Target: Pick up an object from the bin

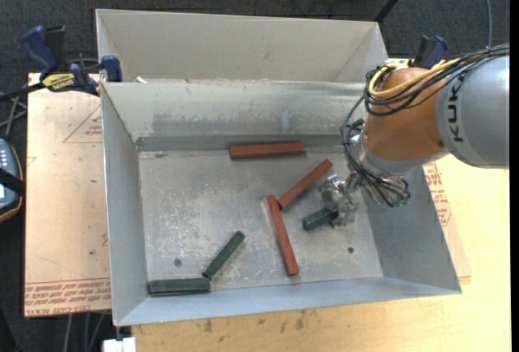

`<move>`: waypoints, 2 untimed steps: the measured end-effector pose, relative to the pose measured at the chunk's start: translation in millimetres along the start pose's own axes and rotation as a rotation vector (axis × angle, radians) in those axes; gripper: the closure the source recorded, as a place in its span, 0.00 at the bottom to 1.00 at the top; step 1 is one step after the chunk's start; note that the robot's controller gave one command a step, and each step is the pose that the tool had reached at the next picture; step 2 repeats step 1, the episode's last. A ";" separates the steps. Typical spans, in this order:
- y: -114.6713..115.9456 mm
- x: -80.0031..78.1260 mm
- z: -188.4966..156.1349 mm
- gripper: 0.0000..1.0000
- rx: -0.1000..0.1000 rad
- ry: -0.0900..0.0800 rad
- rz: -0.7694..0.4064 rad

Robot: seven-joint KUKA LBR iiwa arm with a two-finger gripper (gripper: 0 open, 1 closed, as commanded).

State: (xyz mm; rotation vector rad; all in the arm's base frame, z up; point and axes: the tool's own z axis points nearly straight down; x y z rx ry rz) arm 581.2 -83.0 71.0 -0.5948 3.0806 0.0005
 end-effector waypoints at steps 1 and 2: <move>17.6 -9.8 -172.4 1.00 0.004 -0.007 0.018; 17.6 -9.8 -172.4 1.00 0.004 -0.007 0.018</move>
Offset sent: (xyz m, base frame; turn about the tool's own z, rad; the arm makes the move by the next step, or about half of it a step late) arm 0.0000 0.0000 0.0000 0.0000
